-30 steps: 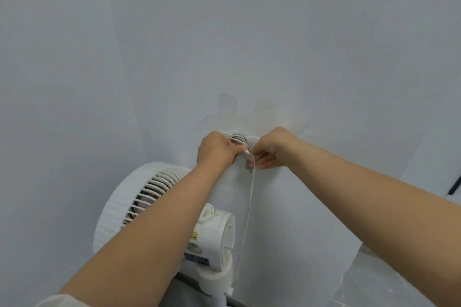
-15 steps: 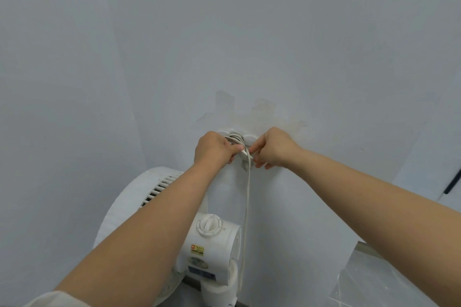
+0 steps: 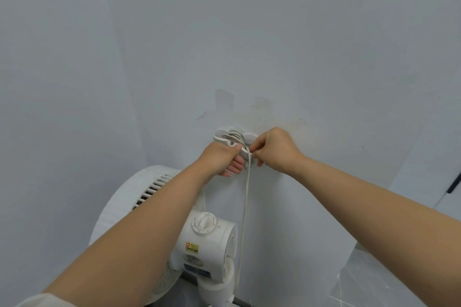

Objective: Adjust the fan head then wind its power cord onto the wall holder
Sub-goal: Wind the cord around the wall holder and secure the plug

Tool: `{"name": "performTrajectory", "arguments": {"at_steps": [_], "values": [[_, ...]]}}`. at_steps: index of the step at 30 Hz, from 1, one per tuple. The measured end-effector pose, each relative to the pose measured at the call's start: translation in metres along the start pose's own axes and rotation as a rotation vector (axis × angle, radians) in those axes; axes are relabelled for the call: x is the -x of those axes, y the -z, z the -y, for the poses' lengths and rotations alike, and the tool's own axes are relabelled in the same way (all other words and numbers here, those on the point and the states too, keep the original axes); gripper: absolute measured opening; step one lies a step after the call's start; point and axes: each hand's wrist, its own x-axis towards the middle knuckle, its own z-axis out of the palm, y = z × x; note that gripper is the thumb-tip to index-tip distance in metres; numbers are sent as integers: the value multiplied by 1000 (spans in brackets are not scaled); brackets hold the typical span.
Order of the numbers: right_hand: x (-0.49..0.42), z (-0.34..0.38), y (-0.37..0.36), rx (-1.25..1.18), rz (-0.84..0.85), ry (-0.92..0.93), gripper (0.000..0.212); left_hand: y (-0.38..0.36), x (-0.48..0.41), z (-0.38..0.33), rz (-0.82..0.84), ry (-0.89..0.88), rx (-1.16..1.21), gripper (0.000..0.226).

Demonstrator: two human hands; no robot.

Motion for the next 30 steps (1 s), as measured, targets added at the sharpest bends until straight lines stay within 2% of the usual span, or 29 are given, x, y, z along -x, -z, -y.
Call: {"name": "performTrajectory", "arguments": {"at_steps": [4,6,11,16,17,19,22,25,30], "values": [[-1,-4,-1,-42,-23,-10,21,-3,6,10,207,-1,133,13],[-1,-5,-1,-51,-25,-8,20,-6,7,17,191,-50,112,8],[0,-6,-3,-76,-41,-5,18,-21,1,21,-176,-226,-96,18],[-1,-8,-5,-92,-56,-26,21,-29,4,22,-512,-358,-396,13],[-1,-7,-5,-97,-56,-26,22,-30,4,24,-585,-420,-419,14],[0,-7,-5,-106,-56,-21,22,-30,2,28,-722,-504,-449,35],[2,-7,-6,-128,-61,-16,17,-24,-1,33,-723,-524,-515,73],[3,-9,-6,-137,-56,-8,15,-20,-5,36,-682,-605,-559,77],[5,-11,-5,-82,-5,51,14,-15,0,33,-638,-608,-642,79]]}}
